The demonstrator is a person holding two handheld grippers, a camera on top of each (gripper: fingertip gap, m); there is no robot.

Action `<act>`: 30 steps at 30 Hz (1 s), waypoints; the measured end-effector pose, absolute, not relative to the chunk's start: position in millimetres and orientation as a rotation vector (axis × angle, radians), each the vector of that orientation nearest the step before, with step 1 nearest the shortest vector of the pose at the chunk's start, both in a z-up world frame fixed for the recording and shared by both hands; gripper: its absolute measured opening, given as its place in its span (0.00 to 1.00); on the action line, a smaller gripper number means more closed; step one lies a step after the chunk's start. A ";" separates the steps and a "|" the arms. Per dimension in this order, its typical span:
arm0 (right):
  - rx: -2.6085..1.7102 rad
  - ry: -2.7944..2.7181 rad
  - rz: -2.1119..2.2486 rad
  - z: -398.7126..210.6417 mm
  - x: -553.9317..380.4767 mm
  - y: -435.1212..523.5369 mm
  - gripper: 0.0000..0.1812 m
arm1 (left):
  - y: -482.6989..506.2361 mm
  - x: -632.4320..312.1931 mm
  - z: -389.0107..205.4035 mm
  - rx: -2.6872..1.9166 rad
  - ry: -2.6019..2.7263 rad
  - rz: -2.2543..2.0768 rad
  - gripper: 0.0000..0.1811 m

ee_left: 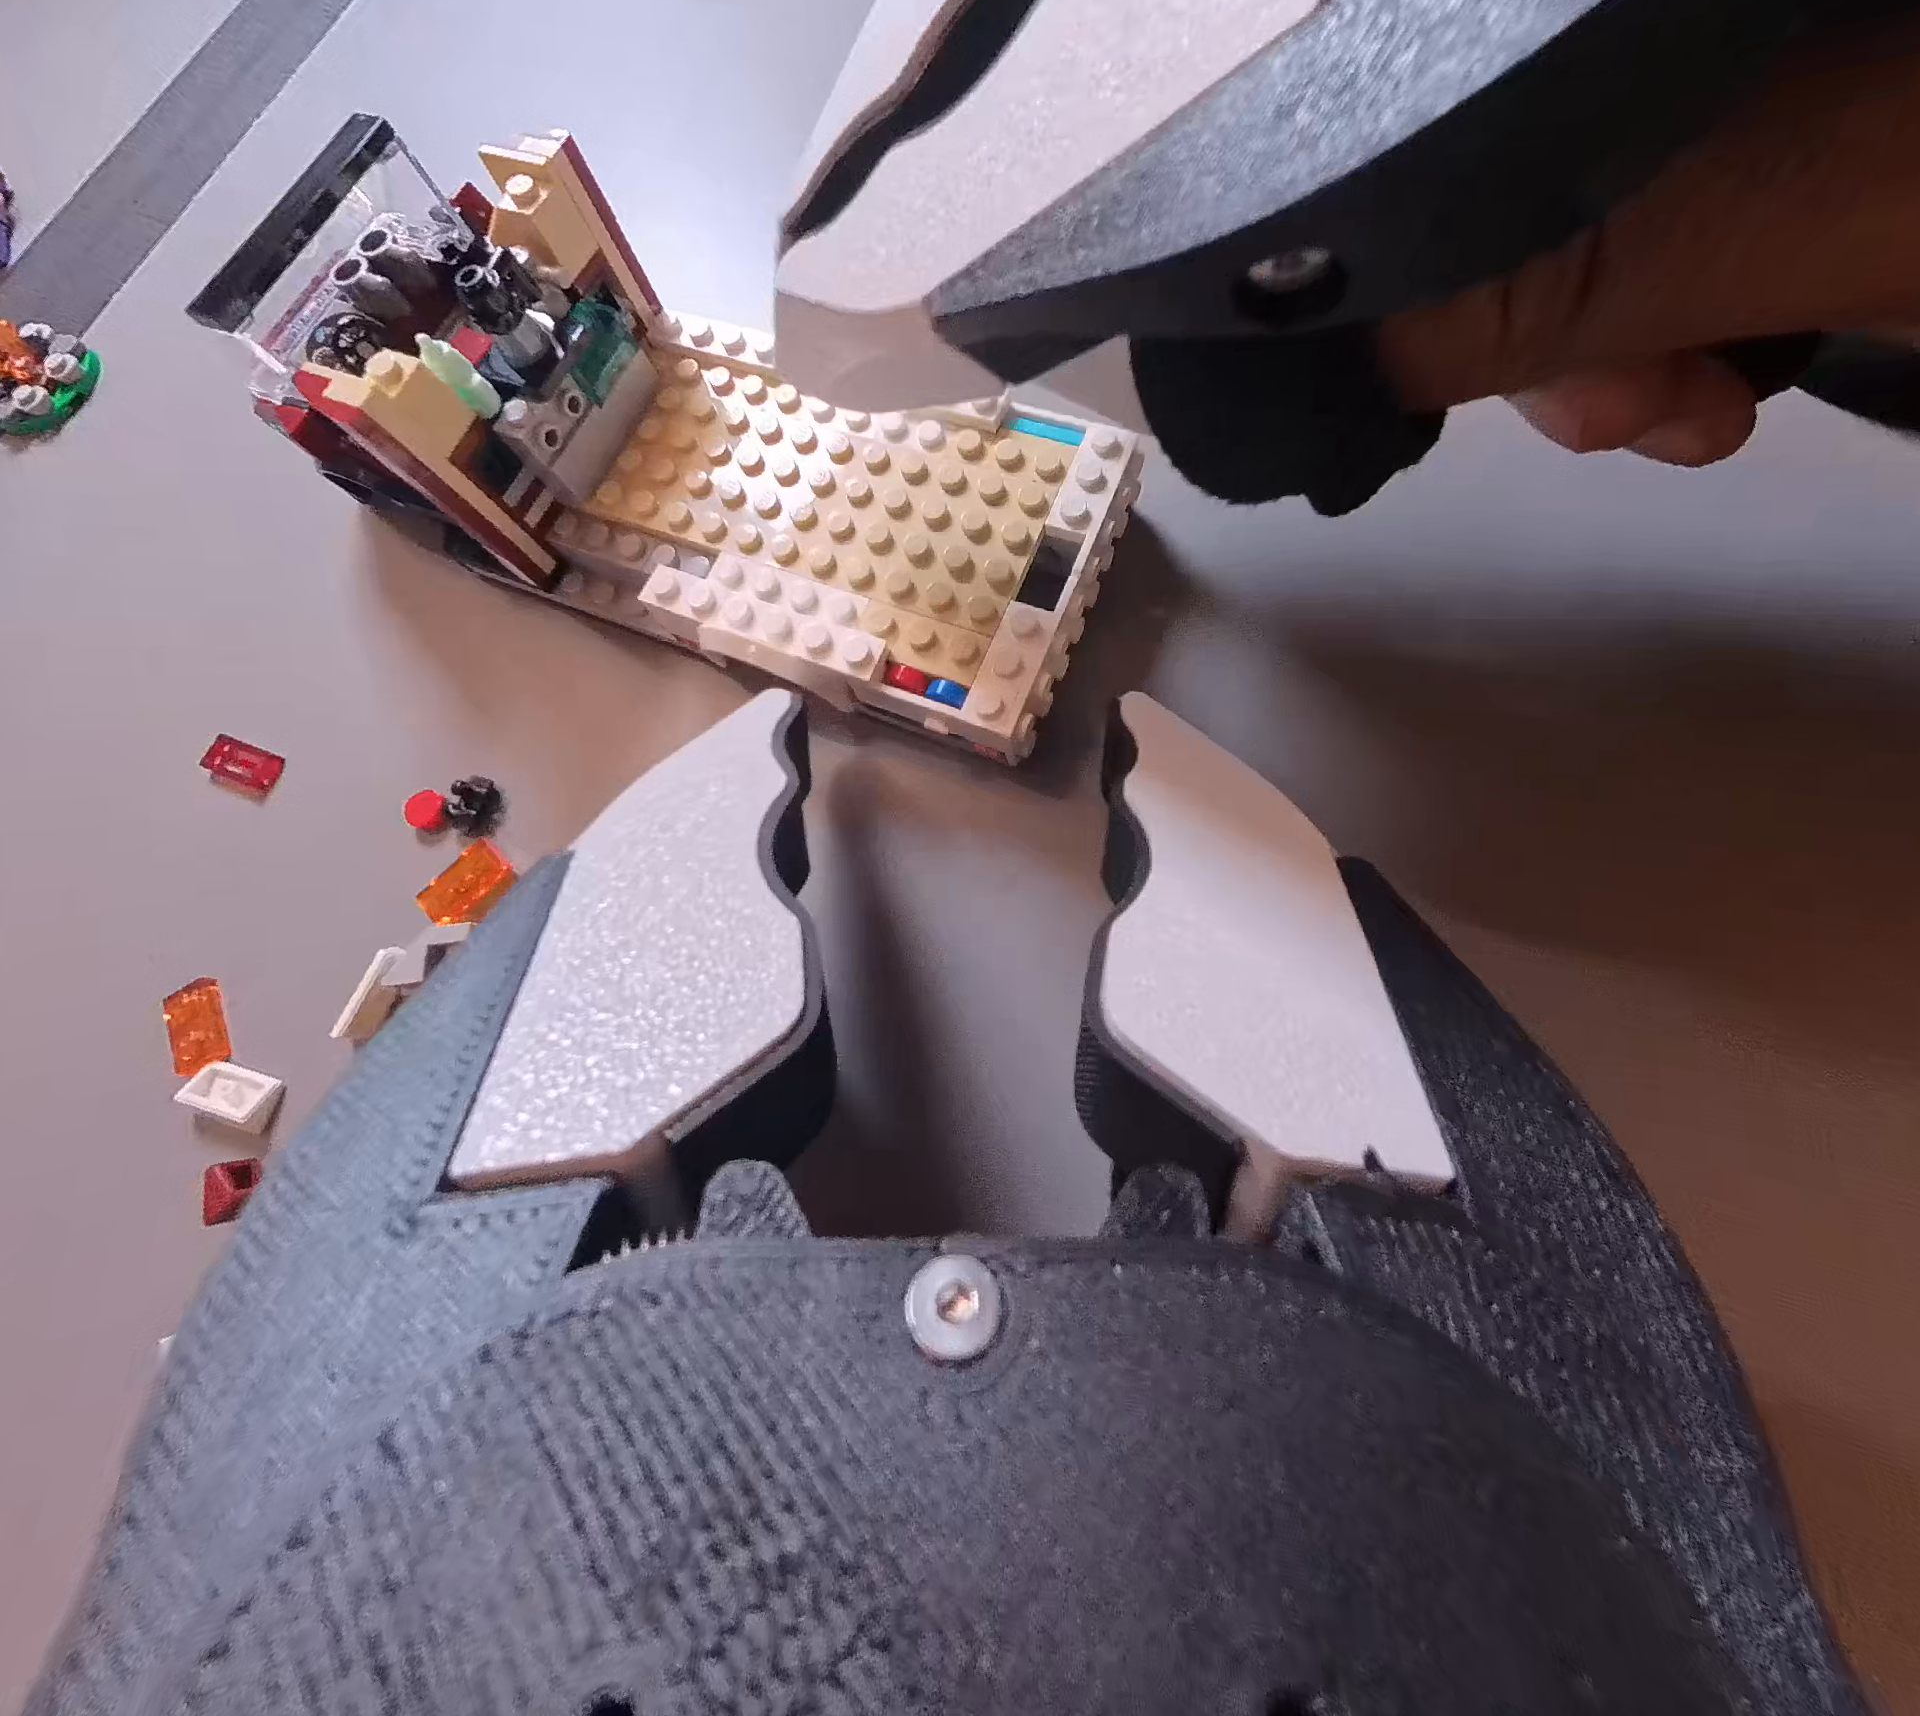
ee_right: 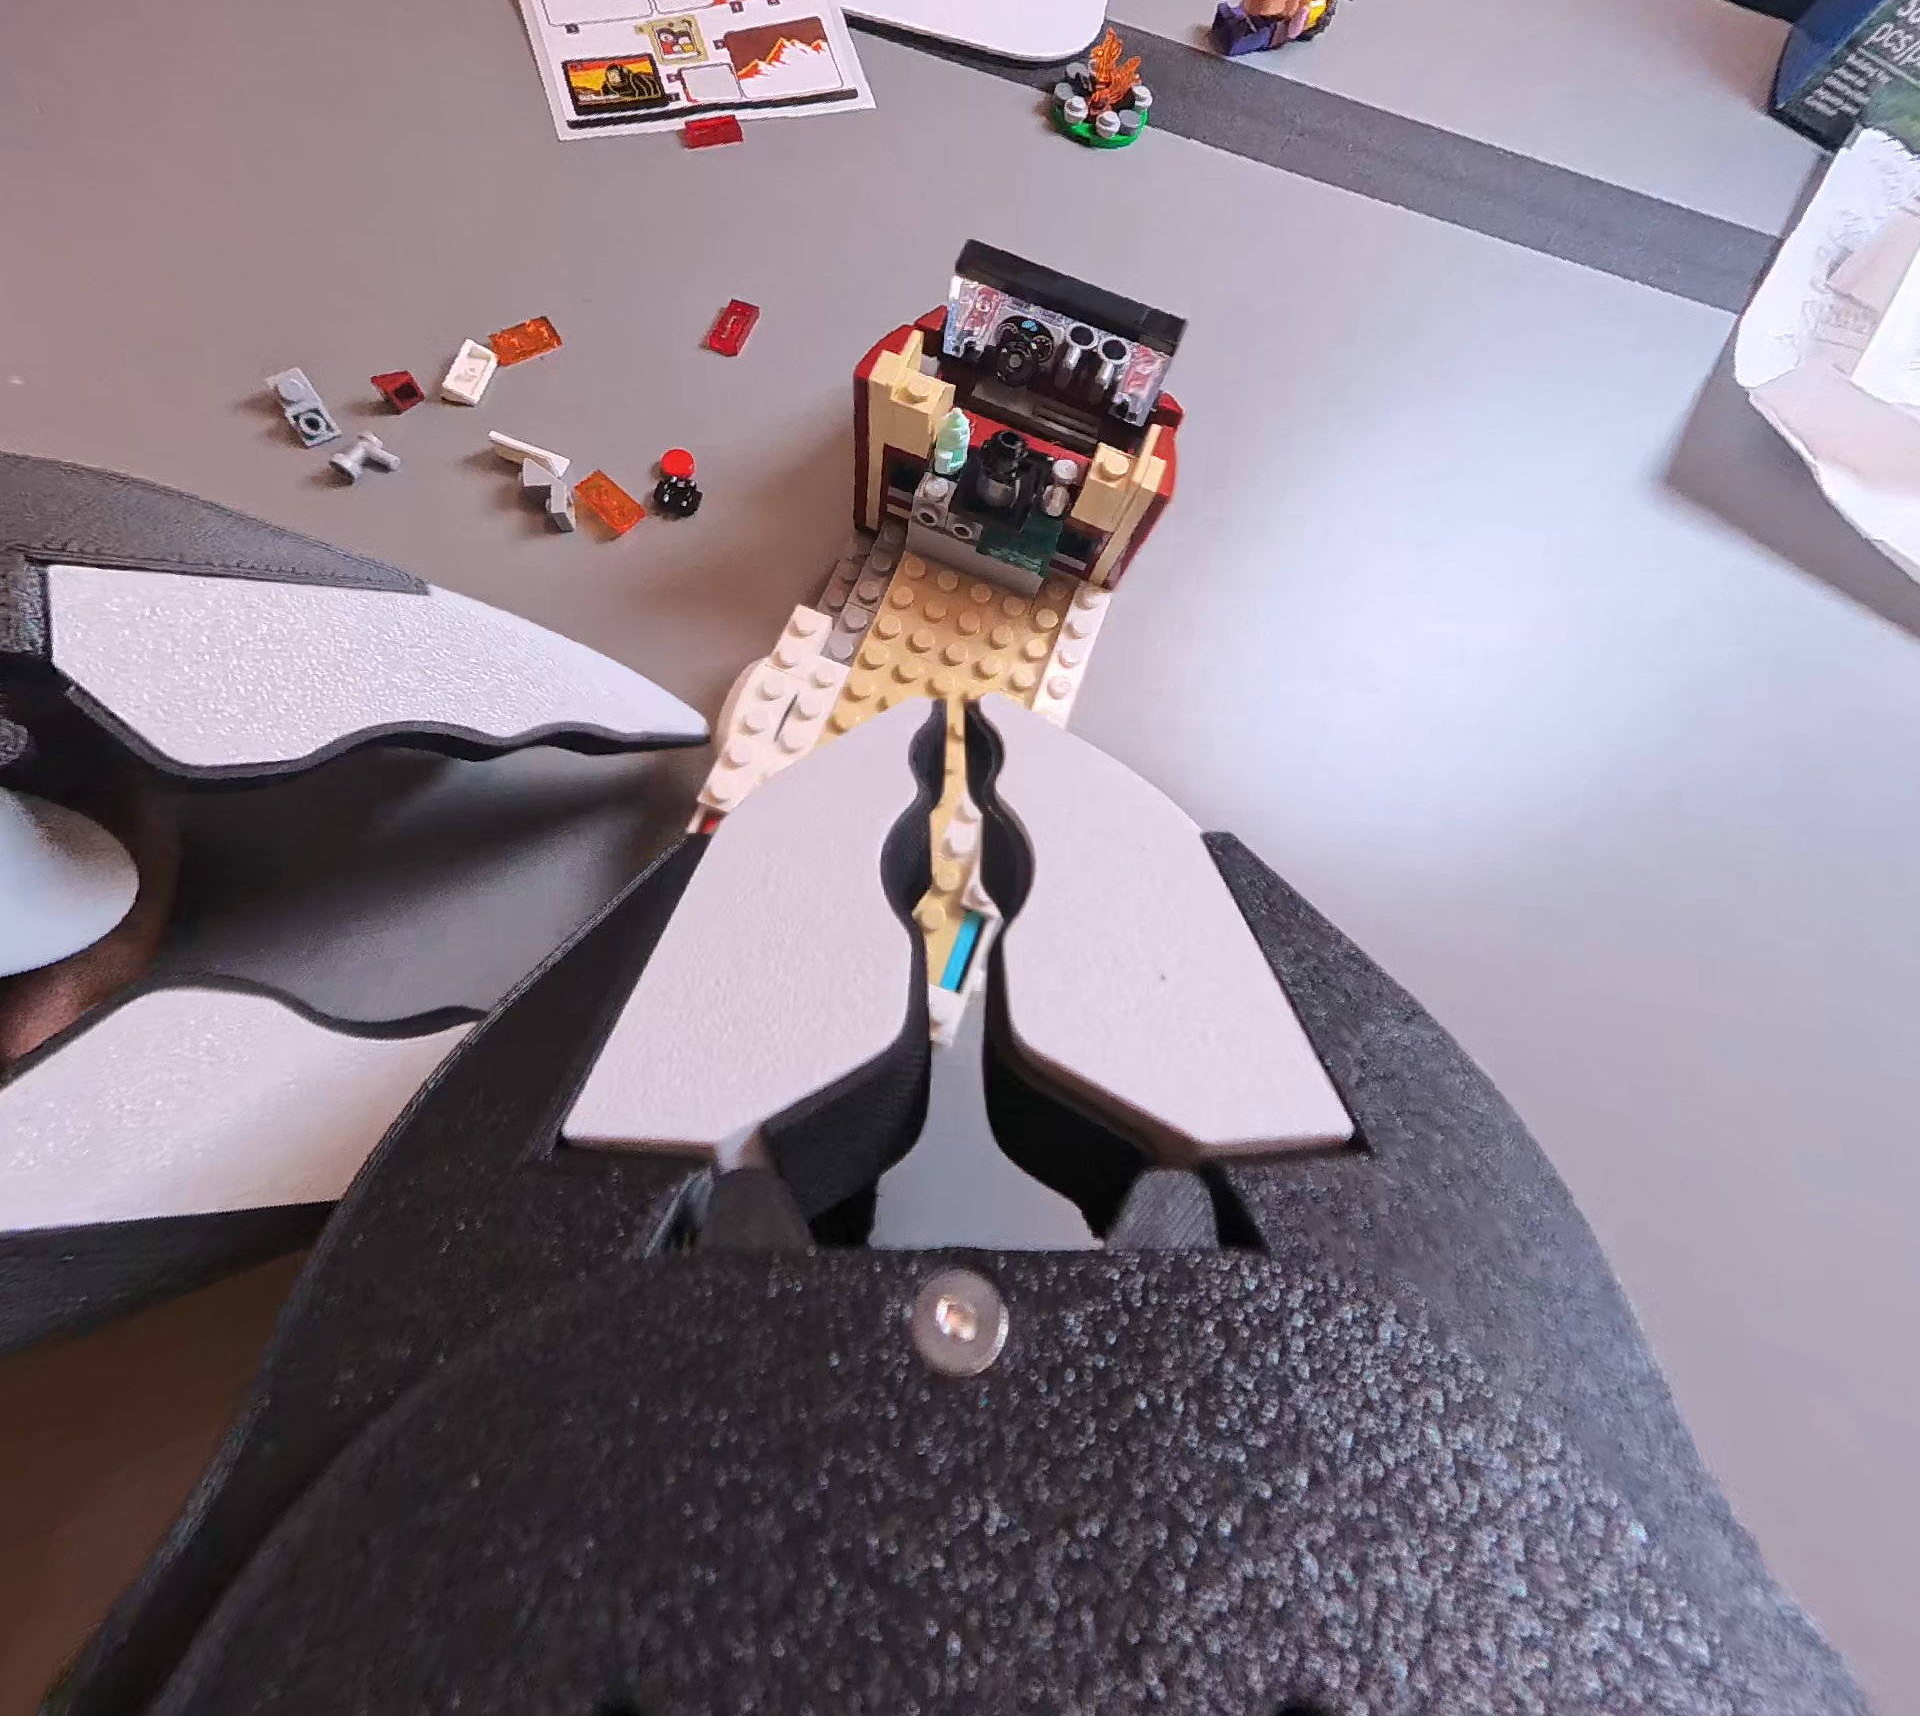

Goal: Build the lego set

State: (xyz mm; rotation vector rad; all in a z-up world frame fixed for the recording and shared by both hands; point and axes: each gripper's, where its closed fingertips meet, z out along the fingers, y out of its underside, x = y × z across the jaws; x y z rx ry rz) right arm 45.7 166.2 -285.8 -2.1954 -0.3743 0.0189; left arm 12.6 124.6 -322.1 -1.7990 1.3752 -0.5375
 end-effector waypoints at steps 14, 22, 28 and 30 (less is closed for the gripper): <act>-2.249 -0.722 0.885 -297.3 33.2 116.2 0.25 | 120.9 7.5 -327.7 -1.920 1.306 -0.516 0.44; -2.146 -0.799 1.104 -288.8 1.1 105.6 0.23 | 131.1 -9.2 -334.0 -2.070 1.151 -0.505 0.53; -2.241 -0.831 0.702 -305.8 56.6 127.3 0.35 | 129.8 -0.3 -333.6 -2.073 1.130 -0.489 0.53; -2.219 -0.894 0.804 -308.8 43.8 118.7 0.39 | 129.1 4.2 -333.7 -2.075 1.123 -0.486 0.54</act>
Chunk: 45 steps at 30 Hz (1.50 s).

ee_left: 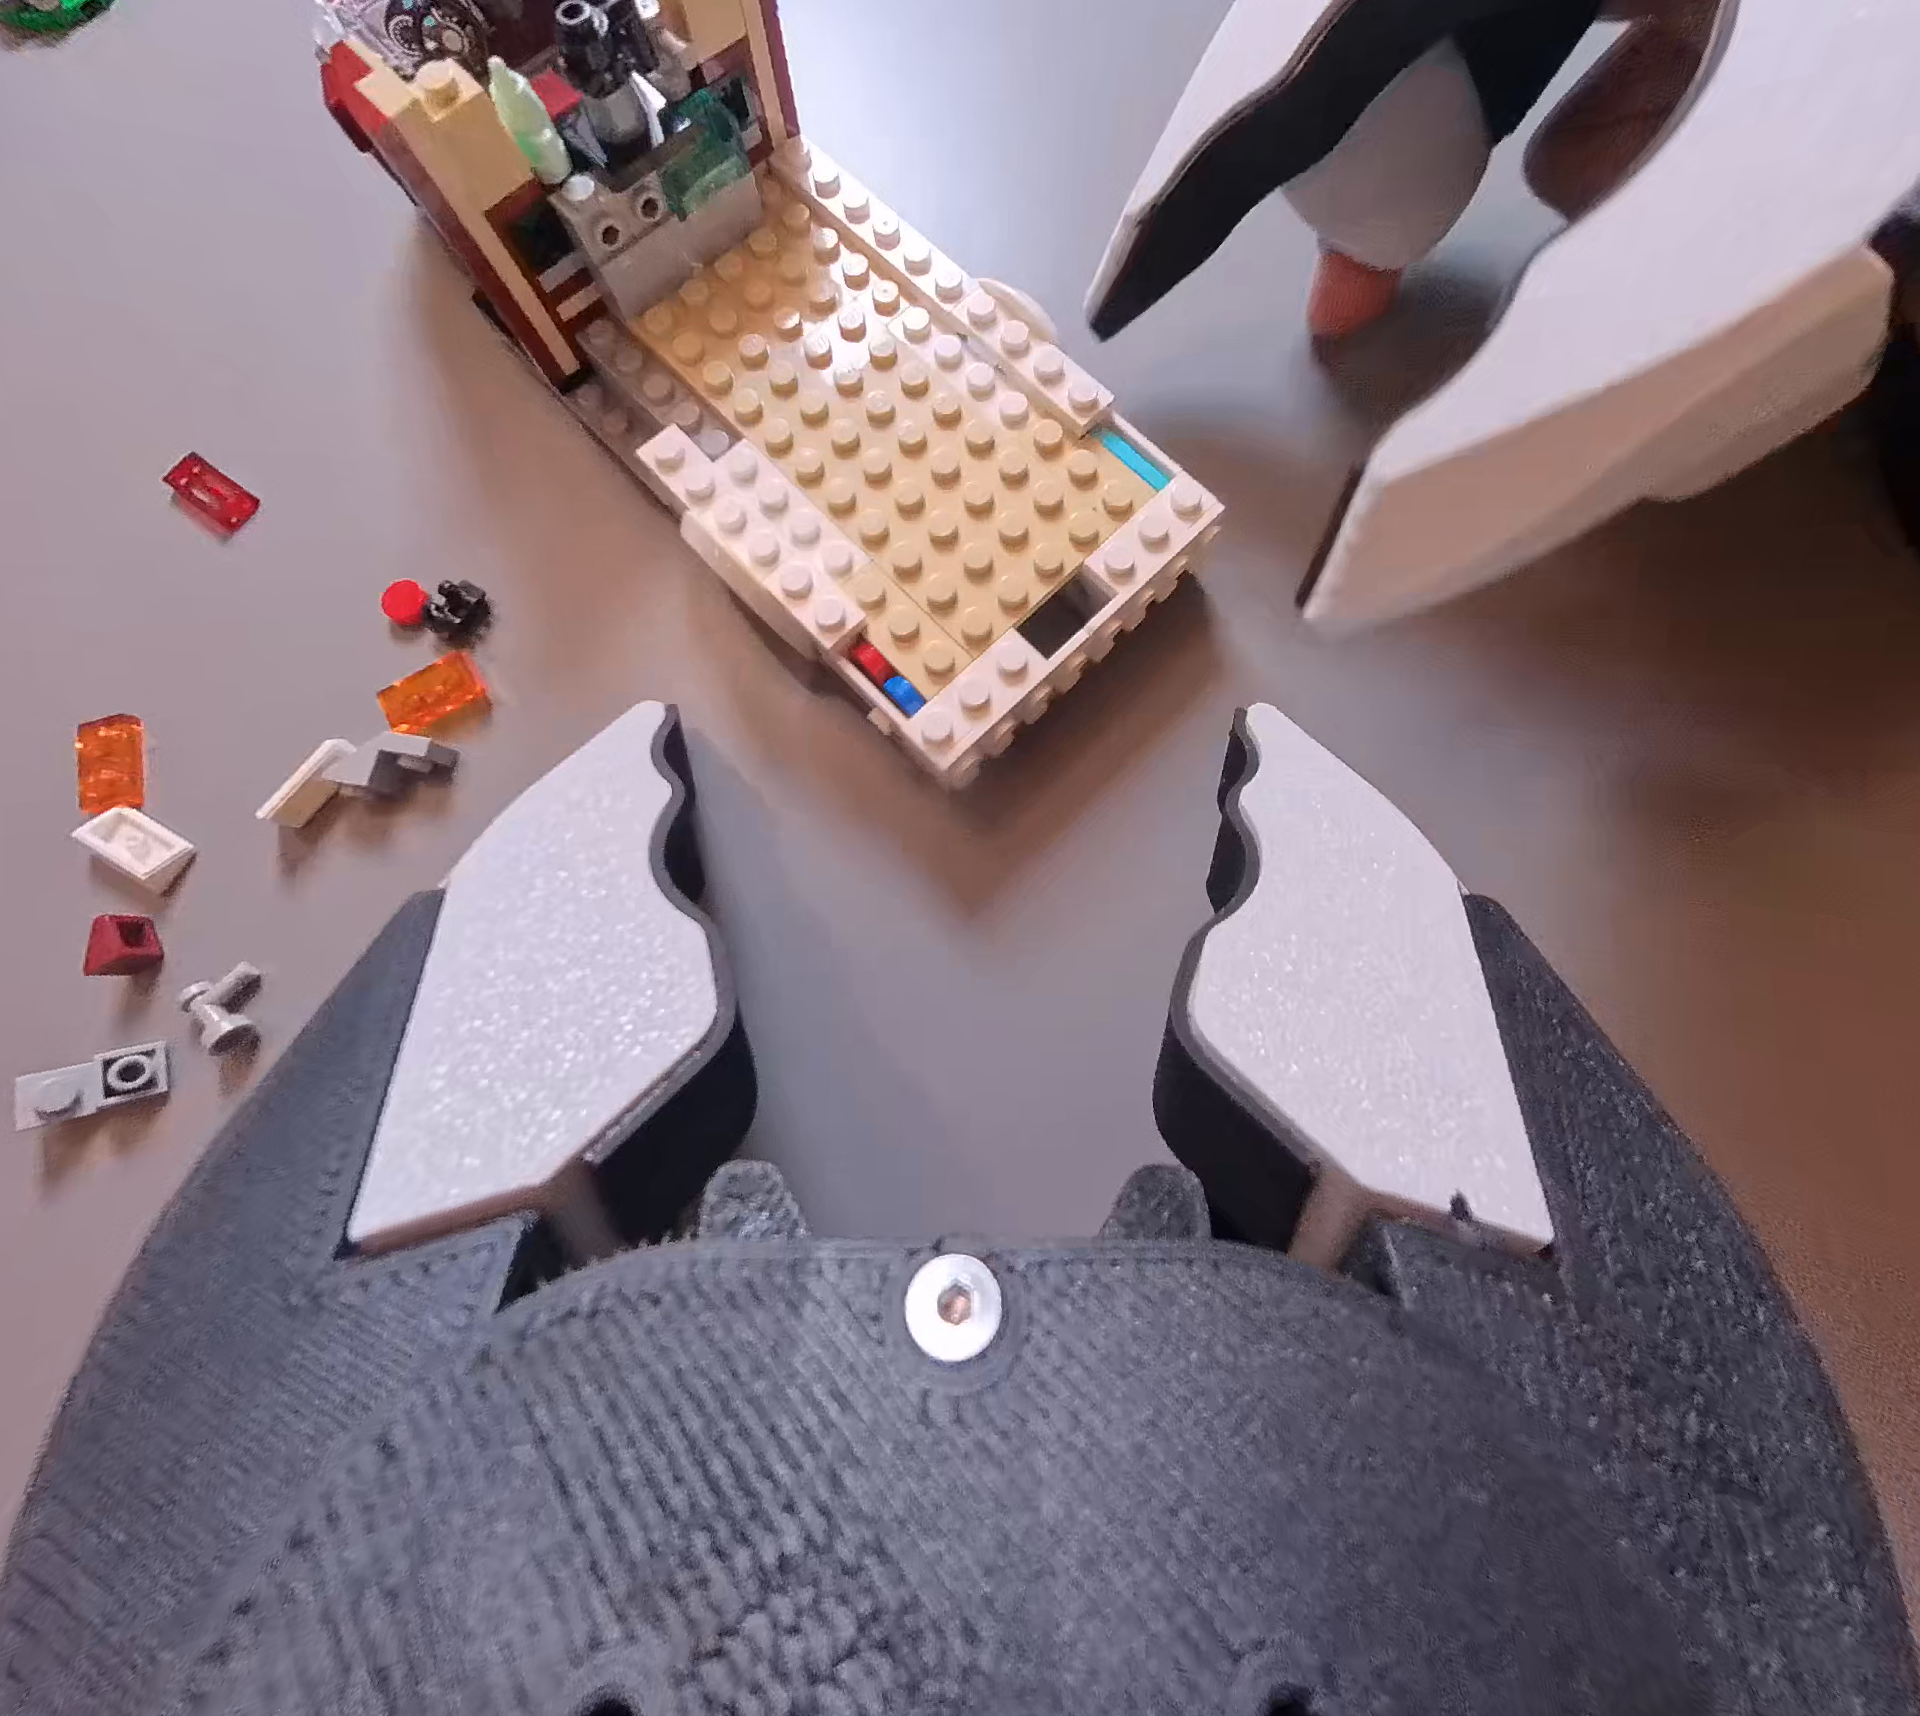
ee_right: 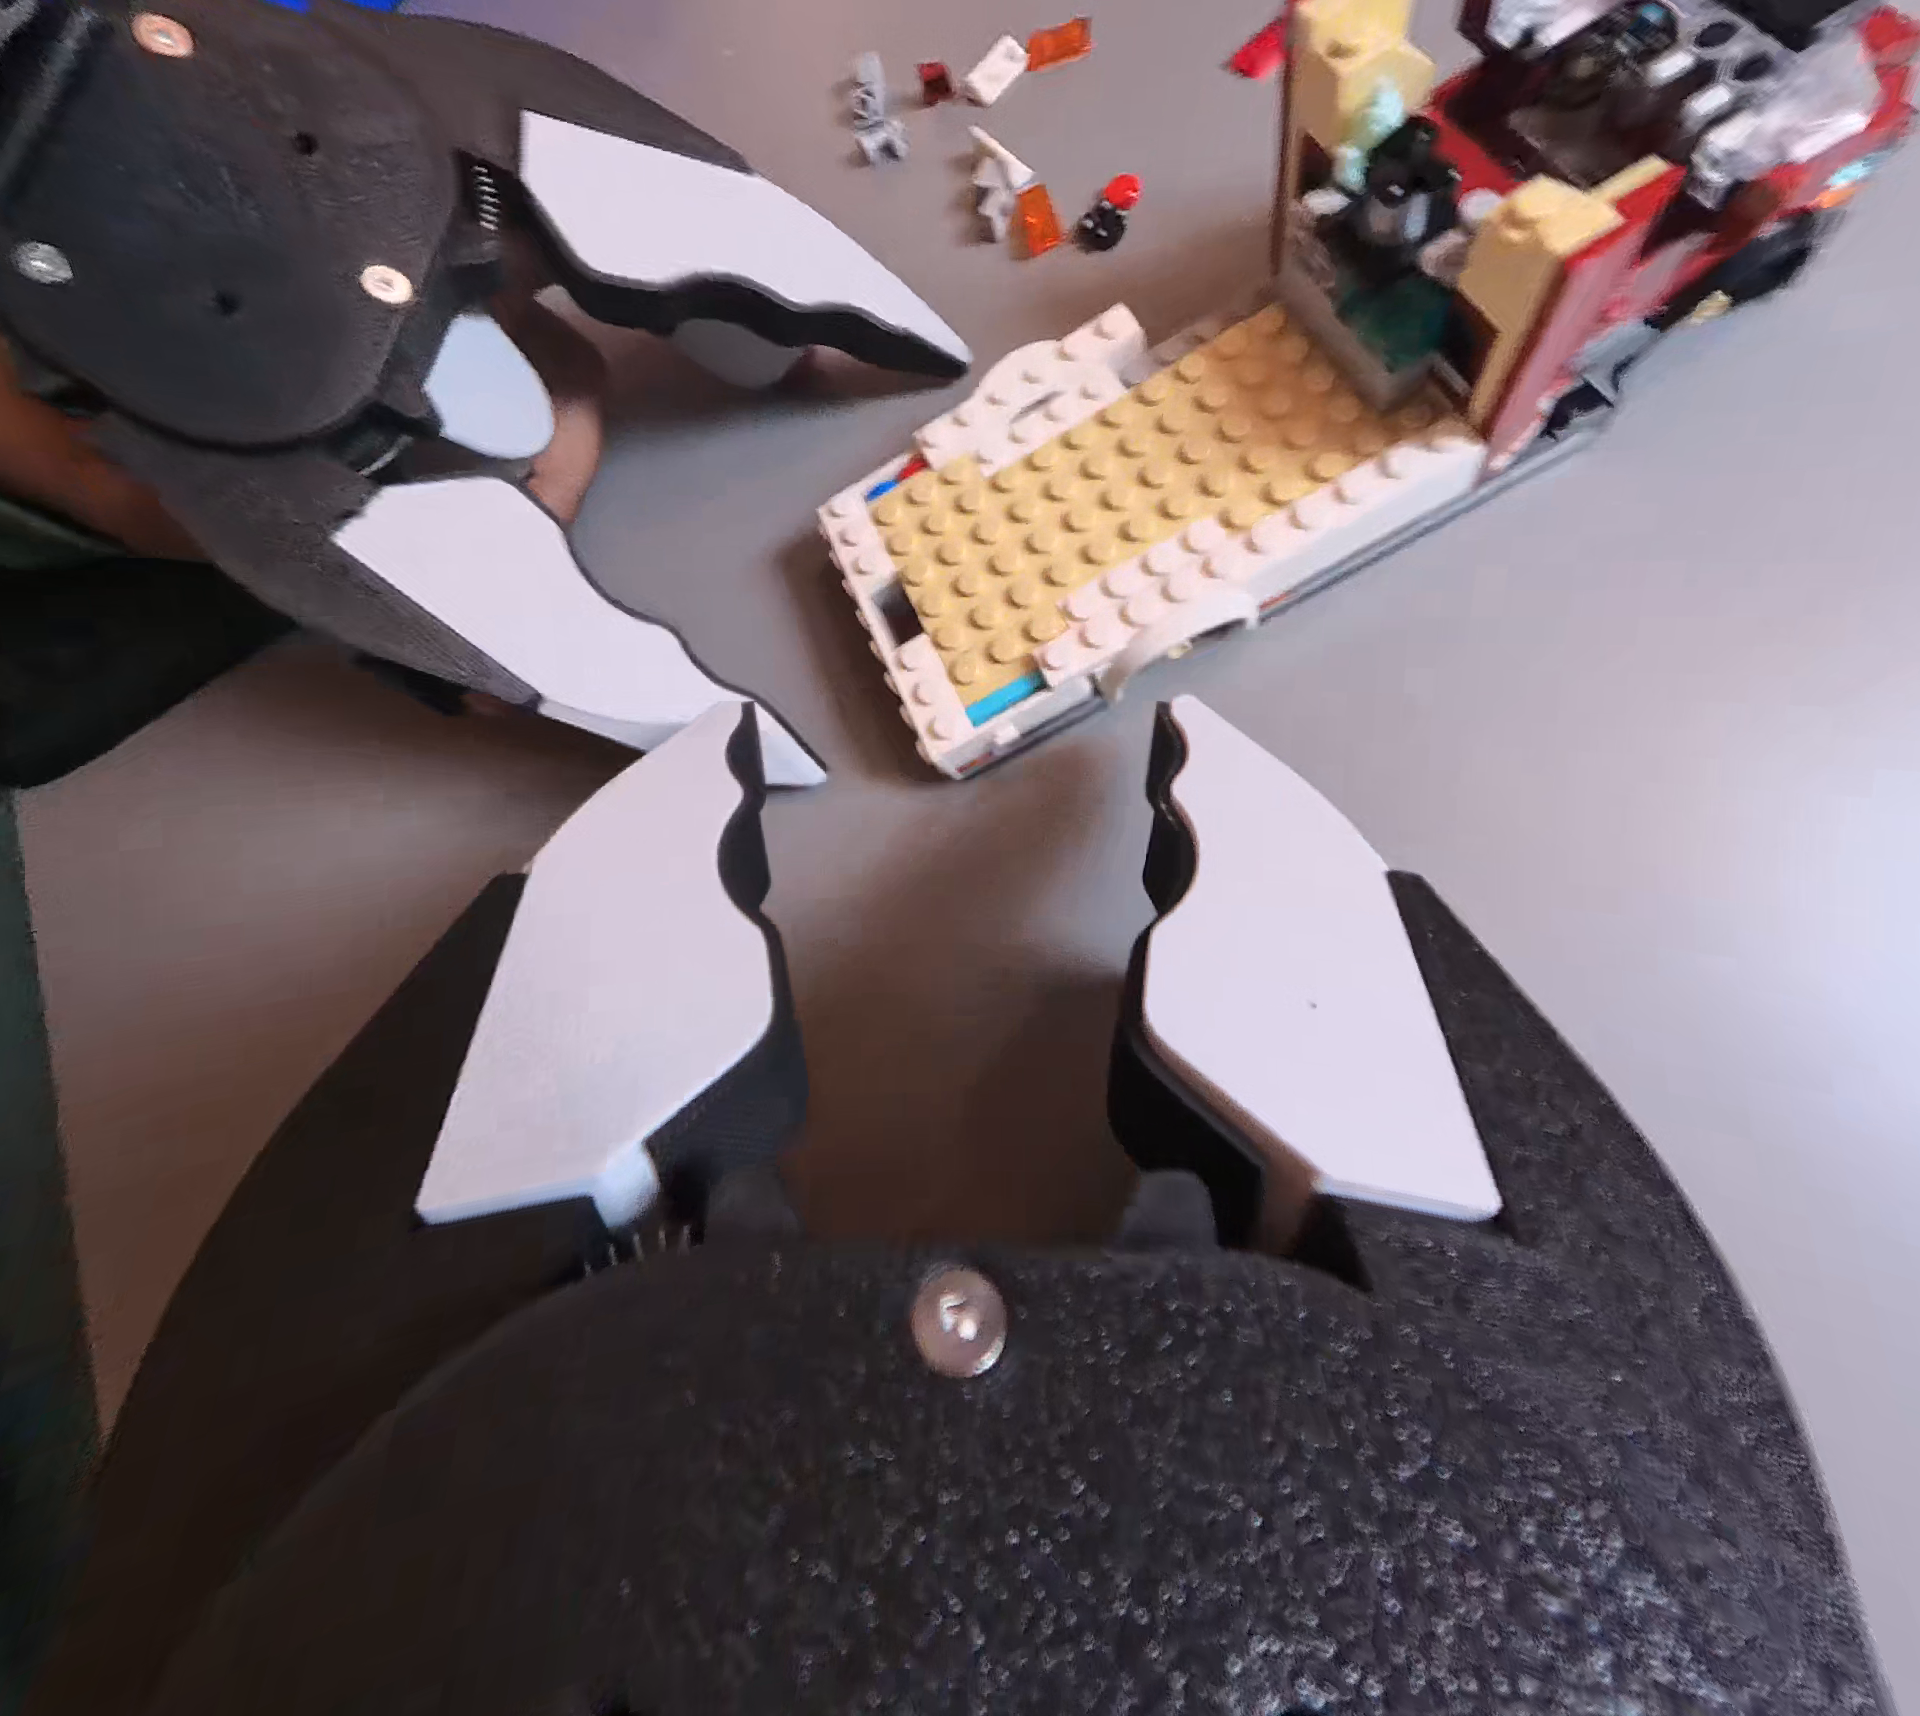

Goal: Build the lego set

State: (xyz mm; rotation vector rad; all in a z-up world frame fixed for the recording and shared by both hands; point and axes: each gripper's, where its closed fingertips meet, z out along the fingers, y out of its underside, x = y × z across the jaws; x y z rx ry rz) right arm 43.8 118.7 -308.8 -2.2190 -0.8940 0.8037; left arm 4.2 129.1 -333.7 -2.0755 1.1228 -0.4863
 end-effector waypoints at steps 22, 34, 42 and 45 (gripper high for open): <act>-2.051 -0.786 0.822 -276.1 49.8 140.0 0.30 | 160.3 -12.9 -308.2 -2.135 1.045 -0.366 0.44; -2.275 -0.699 0.145 -313.8 71.9 189.0 0.15 | 160.5 2.5 -266.3 -2.107 1.090 -0.456 0.43; -2.301 -0.729 -0.020 -321.2 71.6 206.8 0.13 | 168.2 10.8 -258.0 -2.119 1.094 -0.451 0.43; -2.304 -0.730 -0.063 -323.2 73.7 211.6 0.13 | 169.5 12.3 -252.6 -2.129 1.067 -0.511 0.44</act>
